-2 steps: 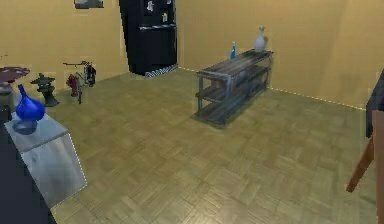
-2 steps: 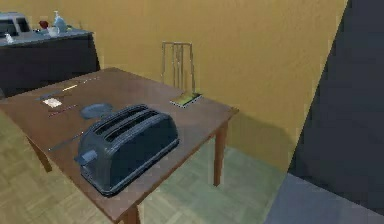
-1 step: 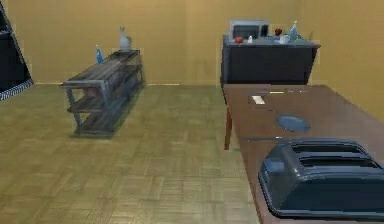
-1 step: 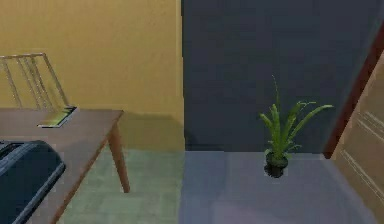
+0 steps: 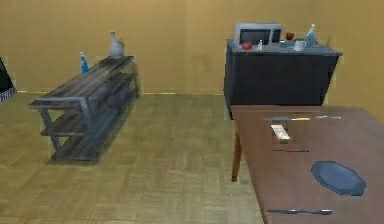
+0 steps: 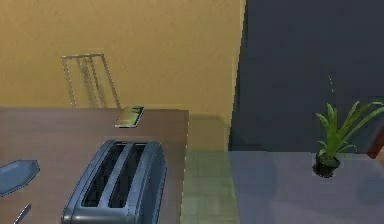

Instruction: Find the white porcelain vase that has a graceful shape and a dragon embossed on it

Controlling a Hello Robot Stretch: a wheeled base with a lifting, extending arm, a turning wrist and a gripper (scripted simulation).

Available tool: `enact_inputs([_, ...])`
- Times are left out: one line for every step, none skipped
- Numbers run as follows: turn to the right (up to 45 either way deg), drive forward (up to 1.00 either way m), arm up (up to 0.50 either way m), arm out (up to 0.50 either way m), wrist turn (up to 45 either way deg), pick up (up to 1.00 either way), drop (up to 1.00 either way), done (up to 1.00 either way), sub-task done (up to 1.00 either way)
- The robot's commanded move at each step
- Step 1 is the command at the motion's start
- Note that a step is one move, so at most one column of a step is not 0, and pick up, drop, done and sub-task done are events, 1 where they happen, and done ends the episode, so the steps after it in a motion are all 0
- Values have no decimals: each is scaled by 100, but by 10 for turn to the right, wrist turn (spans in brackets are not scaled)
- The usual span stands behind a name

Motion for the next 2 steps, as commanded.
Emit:
enact_inputs([-120,0,0,0,0,0,0,0,0])
enact_inputs([0,100,0,0,0,0,0,0,0])
